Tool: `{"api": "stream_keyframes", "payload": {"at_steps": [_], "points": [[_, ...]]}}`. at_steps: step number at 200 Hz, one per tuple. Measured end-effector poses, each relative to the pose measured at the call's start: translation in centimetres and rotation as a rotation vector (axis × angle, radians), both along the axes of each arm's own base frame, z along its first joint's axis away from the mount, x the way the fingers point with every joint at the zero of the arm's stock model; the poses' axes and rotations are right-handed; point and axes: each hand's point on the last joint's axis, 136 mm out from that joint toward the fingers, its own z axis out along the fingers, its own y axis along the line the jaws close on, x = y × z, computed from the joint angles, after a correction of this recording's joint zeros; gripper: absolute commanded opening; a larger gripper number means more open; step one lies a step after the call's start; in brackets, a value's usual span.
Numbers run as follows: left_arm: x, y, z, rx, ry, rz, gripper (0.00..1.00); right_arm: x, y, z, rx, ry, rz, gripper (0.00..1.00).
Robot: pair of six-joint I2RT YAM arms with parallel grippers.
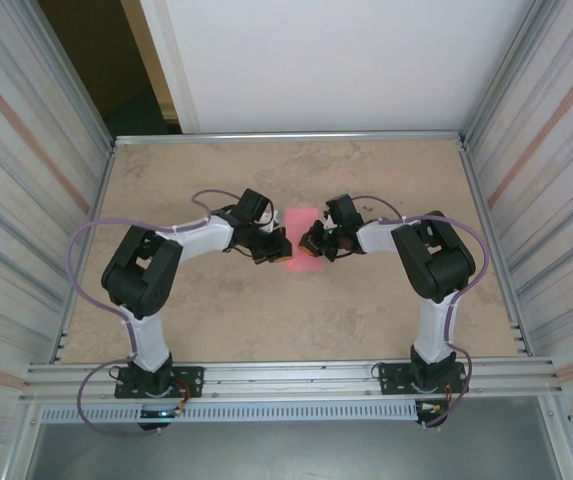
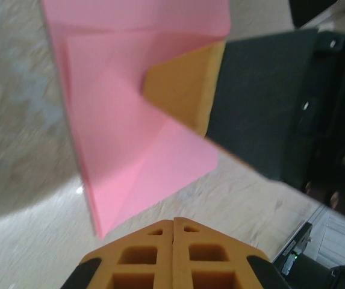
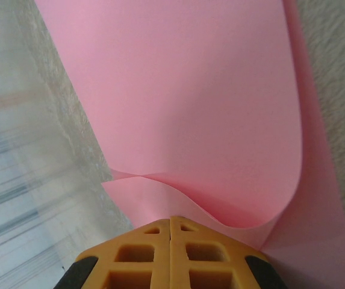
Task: Fold a paper plane with a square sheet of paper (pick it up from the middle)
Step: Fold the triangle a second time at the center of the table.
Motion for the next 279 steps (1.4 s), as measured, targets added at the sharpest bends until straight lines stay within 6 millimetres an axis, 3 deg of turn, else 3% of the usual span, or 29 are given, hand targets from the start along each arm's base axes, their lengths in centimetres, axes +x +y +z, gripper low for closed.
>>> {"api": "stream_keyframes", "payload": {"at_steps": [53,113,140,171,211,250,279], "points": [[-0.1,0.0,-3.7,0.046,0.076,0.005,0.03,0.0,0.0,0.1,0.004,-0.001,0.001,0.00],[-0.1,0.3,-4.0,0.058,0.069,0.009,0.00,0.0,-0.4,0.4,-0.057,-0.048,0.094,0.00],[-0.2,0.4,-4.0,0.058,0.070,0.010,0.00,0.1,-0.8,1.4,-0.101,-0.104,0.177,0.00],[-0.2,0.4,-4.0,0.058,0.070,0.010,0.00,-0.6,0.0,2.0,-0.108,-0.138,0.255,0.00],[-0.2,0.4,-4.0,0.058,0.070,0.010,0.00,-2.2,1.4,1.7,-0.106,-0.125,0.318,0.00],[-0.2,0.5,-4.0,0.059,0.071,0.011,0.00,-2.6,1.6,0.2,-0.091,-0.084,0.340,0.00],[-0.4,0.6,-4.1,0.062,0.075,0.011,0.00,-2.2,1.3,0.2,-0.069,-0.079,0.337,0.00]]}}
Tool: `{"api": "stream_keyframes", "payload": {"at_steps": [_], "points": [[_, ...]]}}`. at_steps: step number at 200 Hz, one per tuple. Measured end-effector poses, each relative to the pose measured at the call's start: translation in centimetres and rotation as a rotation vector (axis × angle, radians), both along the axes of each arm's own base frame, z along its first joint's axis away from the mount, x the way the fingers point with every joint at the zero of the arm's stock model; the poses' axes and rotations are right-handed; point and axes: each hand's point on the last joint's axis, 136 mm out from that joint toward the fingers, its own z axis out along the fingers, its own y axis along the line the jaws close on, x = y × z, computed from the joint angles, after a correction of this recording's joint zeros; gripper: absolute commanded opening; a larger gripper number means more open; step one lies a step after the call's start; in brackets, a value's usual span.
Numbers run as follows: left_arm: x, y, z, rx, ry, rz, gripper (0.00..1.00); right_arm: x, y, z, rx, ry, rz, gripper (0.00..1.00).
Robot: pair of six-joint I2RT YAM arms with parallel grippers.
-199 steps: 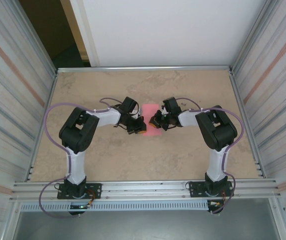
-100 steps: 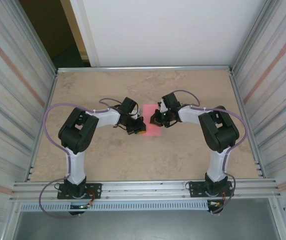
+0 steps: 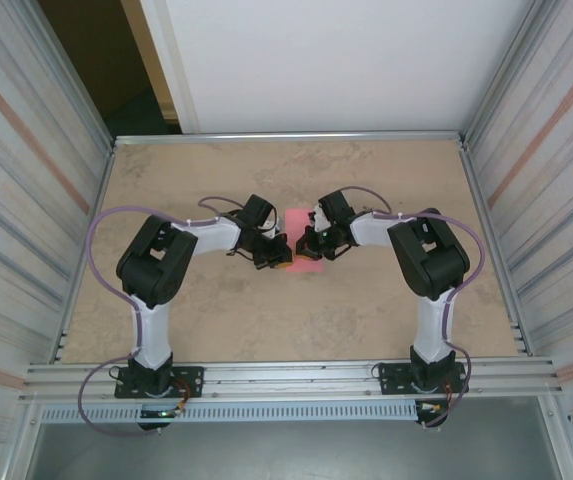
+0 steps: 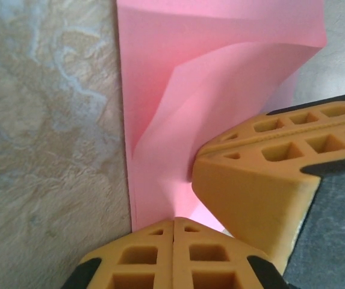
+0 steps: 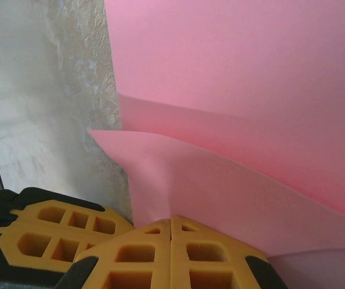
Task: Fold a paper plane with a square sheet of paper (pick it up from the middle)
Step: Fold the triangle a second time at the center of the table.
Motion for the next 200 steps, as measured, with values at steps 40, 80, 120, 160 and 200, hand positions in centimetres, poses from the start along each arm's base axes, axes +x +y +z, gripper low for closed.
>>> {"api": "stream_keyframes", "payload": {"at_steps": [40,80,120,160,200], "points": [[-0.1,0.5,-0.1,-0.003,-0.002,0.008,0.00,2.6,-3.3,0.0,0.009,0.001,-0.093,0.00],[-0.2,0.6,-0.1,-0.008,-0.001,0.010,0.00,6.0,-7.8,0.0,-0.013,-0.004,-0.228,0.00],[-0.3,0.6,0.3,-0.002,0.015,0.009,0.04,6.9,-9.6,0.7,-0.065,-0.026,-0.282,0.01],[0.6,0.1,1.6,-0.010,0.002,0.010,0.15,4.9,-8.0,4.7,-0.055,-0.097,-0.248,0.28],[2.8,-0.9,3.9,-0.033,-0.074,0.016,0.16,1.7,-5.3,4.3,-0.040,-0.048,-0.222,0.44]]}}
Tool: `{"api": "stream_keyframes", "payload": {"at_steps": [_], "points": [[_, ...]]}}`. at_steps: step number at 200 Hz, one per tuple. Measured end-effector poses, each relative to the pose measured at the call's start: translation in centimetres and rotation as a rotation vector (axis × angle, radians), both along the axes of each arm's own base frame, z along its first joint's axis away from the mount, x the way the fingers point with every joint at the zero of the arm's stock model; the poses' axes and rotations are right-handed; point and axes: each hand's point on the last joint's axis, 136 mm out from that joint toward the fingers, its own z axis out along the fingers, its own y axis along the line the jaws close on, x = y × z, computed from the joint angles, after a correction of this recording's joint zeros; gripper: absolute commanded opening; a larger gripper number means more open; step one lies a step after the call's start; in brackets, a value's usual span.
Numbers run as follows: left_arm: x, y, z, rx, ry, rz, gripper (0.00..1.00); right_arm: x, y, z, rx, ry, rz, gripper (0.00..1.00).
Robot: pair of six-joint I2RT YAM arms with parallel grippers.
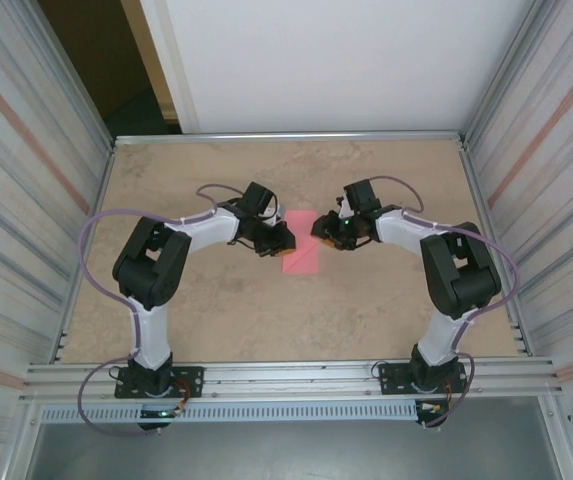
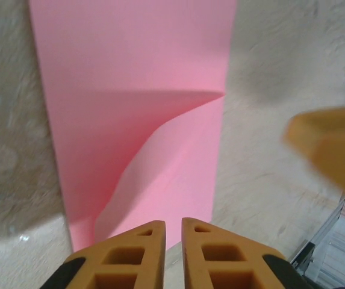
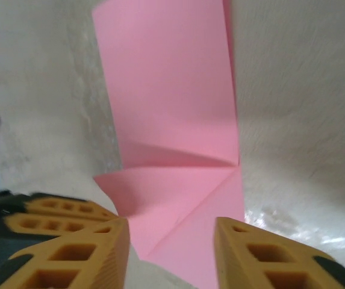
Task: Fold a paper plane with a square sheet of paper (pick it up from the middle)
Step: Fold the triangle a second time at the center of the table, then turn over the paper at the center of the table.
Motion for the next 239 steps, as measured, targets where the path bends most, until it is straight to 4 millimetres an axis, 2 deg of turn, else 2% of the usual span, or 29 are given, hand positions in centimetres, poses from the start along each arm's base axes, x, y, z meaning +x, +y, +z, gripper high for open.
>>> {"api": "stream_keyframes", "payload": {"at_steps": [15,29,84,239], "points": [[0.6,-0.2,0.3,-0.001,-0.017,0.001,0.16,-1.1,0.6,-0.7,0.004,0.037,-0.003,0.45],[1.0,-0.1,-0.1,0.009,-0.019,0.008,0.16,-1.2,1.2,-0.8,0.016,0.052,-0.012,0.44],[1.6,1.4,-3.4,0.081,0.024,0.044,0.17,-0.6,1.6,-1.9,0.041,0.099,-0.086,0.41],[1.8,1.7,-3.5,0.085,0.034,0.070,0.17,0.3,1.7,-3.5,0.058,0.153,-0.185,0.33]]}}
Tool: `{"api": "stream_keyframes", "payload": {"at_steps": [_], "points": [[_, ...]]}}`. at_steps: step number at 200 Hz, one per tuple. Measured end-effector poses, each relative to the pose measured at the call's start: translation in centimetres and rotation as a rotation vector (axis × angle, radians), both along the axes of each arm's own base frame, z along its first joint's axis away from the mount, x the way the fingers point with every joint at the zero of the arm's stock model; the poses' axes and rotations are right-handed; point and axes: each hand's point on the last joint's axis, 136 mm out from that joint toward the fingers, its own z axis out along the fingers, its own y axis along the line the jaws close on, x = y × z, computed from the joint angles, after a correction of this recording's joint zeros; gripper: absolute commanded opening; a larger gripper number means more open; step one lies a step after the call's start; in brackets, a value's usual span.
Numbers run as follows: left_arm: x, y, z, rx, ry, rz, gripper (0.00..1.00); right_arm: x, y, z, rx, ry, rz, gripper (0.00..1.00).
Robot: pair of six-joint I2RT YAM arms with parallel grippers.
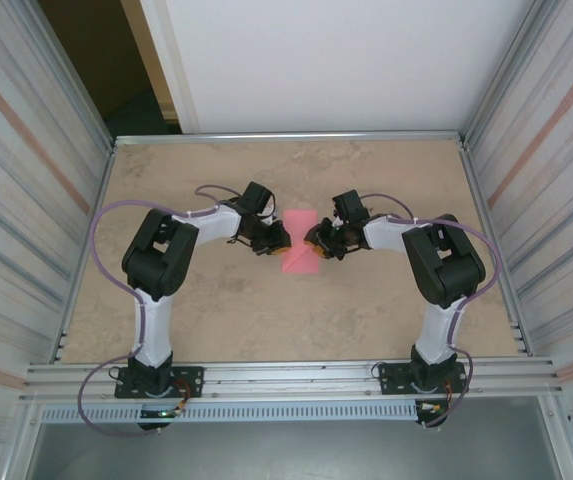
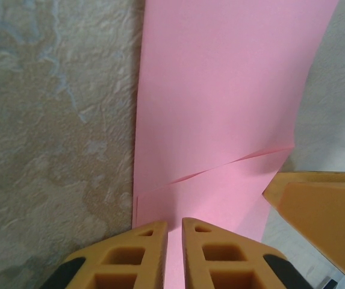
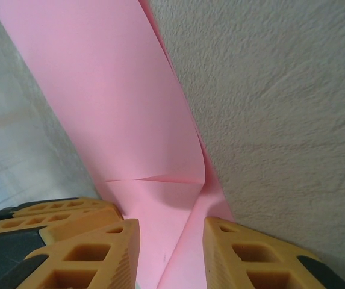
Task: Fold a paper plane with a square sheet of paper (pick it up from the middle)
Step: Turn over the paper at the center of the table.
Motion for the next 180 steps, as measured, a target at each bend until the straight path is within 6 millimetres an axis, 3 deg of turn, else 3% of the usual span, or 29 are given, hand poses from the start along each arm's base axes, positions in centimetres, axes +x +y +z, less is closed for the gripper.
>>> {"api": "stream_keyframes", "payload": {"at_steps": [33,84,137,180], "points": [[0.0,0.0,0.0,0.000,0.000,0.000,0.17,0.1,0.2,0.0,0.005,-0.007,0.001,0.26],[0.0,0.0,0.0,0.000,0.000,0.000,0.17,0.3,1.5,0.7,0.047,-0.054,0.032,0.23],[0.0,0.0,0.0,0.000,0.001,0.000,0.17,-1.1,1.8,-0.3,0.049,-0.051,0.058,0.19],[0.0,0.0,0.2,-0.001,-0.003,0.001,0.19,-0.4,2.2,0.3,0.068,-0.093,0.064,0.16]]}}
